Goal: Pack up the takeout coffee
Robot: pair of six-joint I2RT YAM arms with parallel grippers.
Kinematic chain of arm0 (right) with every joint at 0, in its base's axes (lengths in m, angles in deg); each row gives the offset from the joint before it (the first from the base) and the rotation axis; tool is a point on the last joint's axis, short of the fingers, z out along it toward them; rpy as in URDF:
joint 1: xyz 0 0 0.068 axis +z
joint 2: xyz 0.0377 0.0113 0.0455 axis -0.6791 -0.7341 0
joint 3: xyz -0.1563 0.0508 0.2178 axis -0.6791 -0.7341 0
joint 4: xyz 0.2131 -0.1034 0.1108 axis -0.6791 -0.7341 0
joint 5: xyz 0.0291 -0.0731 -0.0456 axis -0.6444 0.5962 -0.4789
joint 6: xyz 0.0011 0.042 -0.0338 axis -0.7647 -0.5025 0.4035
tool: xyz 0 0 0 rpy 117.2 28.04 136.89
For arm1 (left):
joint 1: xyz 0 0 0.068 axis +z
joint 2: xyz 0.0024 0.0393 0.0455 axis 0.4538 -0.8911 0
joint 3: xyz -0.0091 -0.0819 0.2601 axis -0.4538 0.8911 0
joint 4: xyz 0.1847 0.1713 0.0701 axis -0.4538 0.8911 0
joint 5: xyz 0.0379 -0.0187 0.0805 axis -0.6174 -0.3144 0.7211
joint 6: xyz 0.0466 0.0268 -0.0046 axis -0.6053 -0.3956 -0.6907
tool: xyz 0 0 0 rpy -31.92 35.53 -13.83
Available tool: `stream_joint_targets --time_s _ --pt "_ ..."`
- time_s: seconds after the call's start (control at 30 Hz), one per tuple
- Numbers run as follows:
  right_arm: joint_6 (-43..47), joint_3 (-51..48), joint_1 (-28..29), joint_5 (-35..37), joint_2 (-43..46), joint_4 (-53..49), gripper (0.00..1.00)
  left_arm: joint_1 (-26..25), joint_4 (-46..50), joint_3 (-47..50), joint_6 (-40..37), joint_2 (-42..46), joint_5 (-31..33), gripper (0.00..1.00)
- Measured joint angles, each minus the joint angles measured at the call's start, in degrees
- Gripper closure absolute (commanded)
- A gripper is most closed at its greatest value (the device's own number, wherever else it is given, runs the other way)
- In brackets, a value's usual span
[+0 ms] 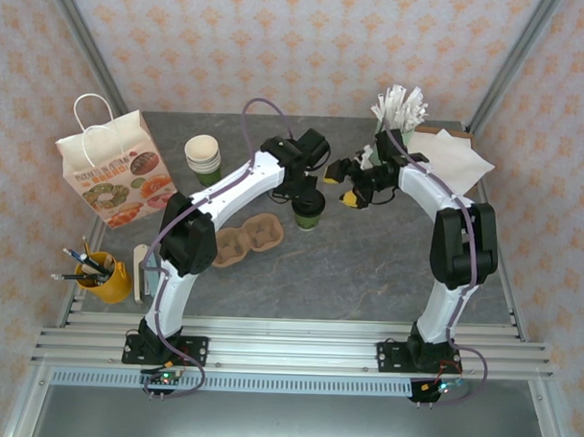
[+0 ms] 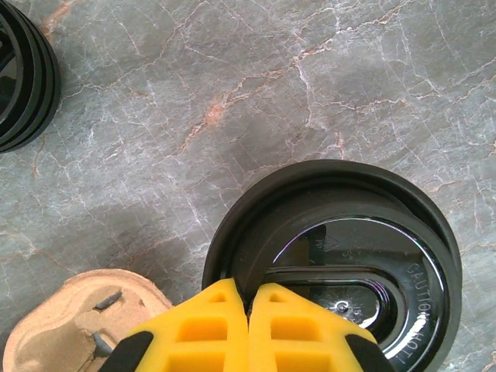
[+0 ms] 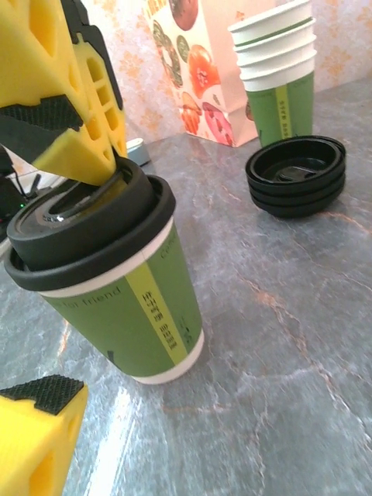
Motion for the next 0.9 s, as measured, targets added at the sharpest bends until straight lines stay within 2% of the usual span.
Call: stream_joint_targets --time_s 0.13,0.47,0.57,0.9 --pt "2.38 0.11 1.22 -1.62 -1.07 -2.29 0.13 0.0 0.26 -1.11 0.63 -0.74 -0.17 1.0" --pt "8.22 0.13 2.36 -4.07 -5.18 -8.79 0.23 0.0 0.46 -1.38 1.9 -0.9 -0.83 1.0" --pt "9.03 0.11 2.36 -4.15 -5.18 -9.01 0.27 0.0 0.46 -1.38 1.95 -0.9 -1.29 0.95" --pt "9.11 -0.15 2.36 -4.09 -4.9 -9.05 0.27 0.07 0.48 -1.51 2.51 -0.9 -2.05 0.84"
